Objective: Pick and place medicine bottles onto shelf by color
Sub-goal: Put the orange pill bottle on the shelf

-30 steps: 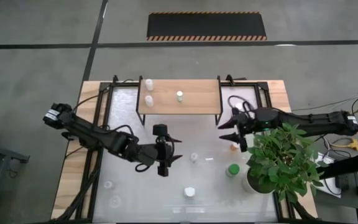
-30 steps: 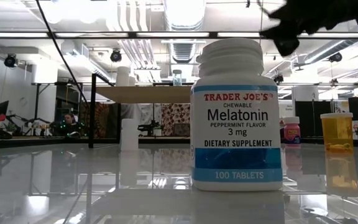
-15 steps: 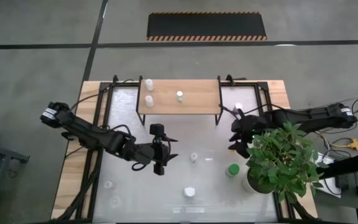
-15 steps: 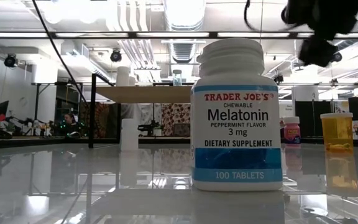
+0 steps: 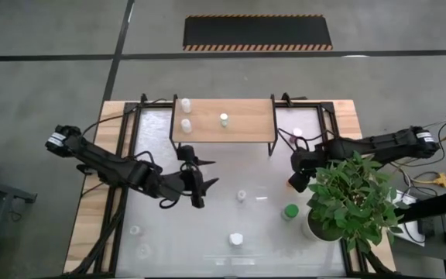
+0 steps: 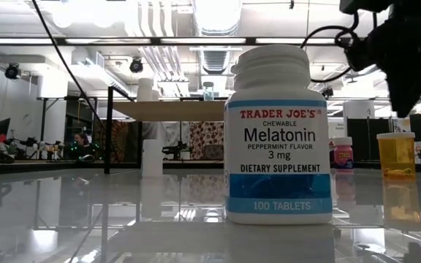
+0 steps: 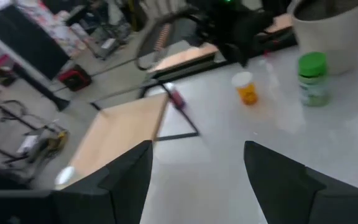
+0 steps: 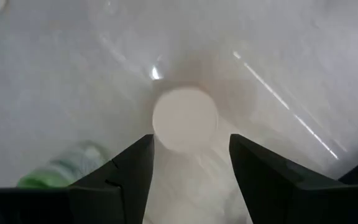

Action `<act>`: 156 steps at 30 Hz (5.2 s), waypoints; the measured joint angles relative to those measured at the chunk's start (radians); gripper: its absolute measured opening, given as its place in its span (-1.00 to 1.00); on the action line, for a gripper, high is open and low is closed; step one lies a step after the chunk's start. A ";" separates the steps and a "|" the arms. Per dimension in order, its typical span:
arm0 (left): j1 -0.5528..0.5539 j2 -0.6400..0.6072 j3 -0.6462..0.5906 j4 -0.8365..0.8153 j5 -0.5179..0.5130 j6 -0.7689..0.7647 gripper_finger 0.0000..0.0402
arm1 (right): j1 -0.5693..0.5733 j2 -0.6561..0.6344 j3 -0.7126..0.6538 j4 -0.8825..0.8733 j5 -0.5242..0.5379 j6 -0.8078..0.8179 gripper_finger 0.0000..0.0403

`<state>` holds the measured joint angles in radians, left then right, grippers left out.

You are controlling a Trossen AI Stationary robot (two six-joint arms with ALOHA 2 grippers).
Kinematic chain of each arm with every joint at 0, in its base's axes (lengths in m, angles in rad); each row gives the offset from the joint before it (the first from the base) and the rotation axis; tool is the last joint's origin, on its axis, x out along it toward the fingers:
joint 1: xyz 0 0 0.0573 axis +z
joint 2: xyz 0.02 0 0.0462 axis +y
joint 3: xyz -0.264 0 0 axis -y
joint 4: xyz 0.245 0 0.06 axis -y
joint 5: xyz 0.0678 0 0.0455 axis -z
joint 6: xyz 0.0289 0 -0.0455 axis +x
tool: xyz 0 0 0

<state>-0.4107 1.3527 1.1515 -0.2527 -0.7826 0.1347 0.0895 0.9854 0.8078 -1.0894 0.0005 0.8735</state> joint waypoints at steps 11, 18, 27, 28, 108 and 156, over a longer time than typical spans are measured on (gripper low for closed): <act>0.000 -0.037 0.000 -0.003 -0.062 0.027 0.17 | -0.003 0.131 0.017 0.001 0.101 -0.021 -0.06; -0.001 -0.068 0.000 -0.001 -0.068 0.033 0.17 | -0.003 0.135 0.062 0.000 0.057 0.000 -0.12; -0.002 -0.082 -0.047 0.010 -0.148 -0.004 0.17 | -0.002 0.142 0.063 -0.006 0.048 0.132 0.38; -0.002 -0.084 -0.054 0.009 -0.157 -0.011 0.17 | -0.002 0.145 0.054 -0.009 0.043 0.144 0.45; -0.003 -0.259 -0.298 0.106 -0.377 -0.125 0.17 | -0.401 0.867 1.320 -0.465 0.155 -0.768 0.02; -0.004 -0.274 -0.307 0.110 -0.373 -0.094 0.17 | -0.428 0.847 1.304 -0.436 0.159 -0.721 -0.86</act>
<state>-0.4145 1.0790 0.8440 -0.1429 -1.1561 0.0411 -0.3386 1.8324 2.1120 -1.5254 0.1600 0.1525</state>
